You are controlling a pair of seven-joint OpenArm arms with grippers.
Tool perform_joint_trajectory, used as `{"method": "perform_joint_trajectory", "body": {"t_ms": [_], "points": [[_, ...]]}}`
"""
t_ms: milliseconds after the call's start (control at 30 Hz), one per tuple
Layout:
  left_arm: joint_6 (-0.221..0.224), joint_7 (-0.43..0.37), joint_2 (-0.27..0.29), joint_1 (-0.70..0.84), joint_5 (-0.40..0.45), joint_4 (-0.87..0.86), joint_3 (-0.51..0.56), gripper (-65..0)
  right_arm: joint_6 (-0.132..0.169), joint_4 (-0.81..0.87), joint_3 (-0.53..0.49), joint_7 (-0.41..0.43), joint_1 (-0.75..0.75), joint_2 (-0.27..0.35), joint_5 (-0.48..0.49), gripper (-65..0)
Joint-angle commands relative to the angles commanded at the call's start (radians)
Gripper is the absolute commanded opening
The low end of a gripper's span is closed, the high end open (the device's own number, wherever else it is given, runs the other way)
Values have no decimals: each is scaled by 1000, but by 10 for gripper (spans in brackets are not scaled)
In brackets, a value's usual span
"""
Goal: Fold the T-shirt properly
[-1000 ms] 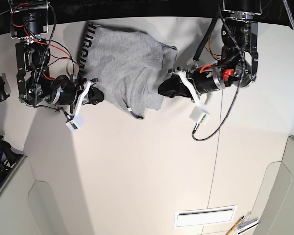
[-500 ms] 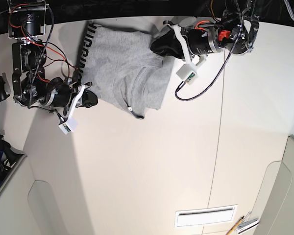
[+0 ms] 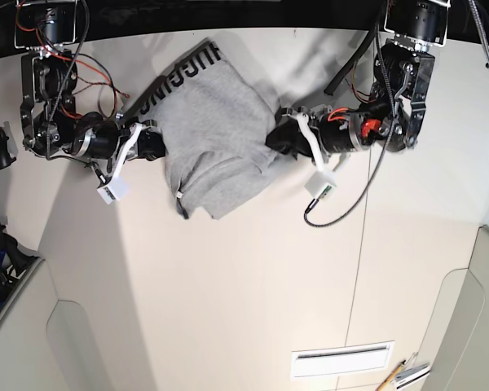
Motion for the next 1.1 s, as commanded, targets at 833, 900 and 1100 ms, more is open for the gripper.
{"method": "perform_joint_trajectory", "body": {"t_ms": [833,900,1100], "points": [[0,137,-198,264,-208,370,-323,-555,23,381,97,-89,-272,19,8,-650],[0,148,-198,391,-226,447,-398,-555,23,428,97,-89,-344,72,37,-650],[0,131,-174,740,-225,564,-555,-555,24,474,97,-85,-524,185,69,-650]]}}
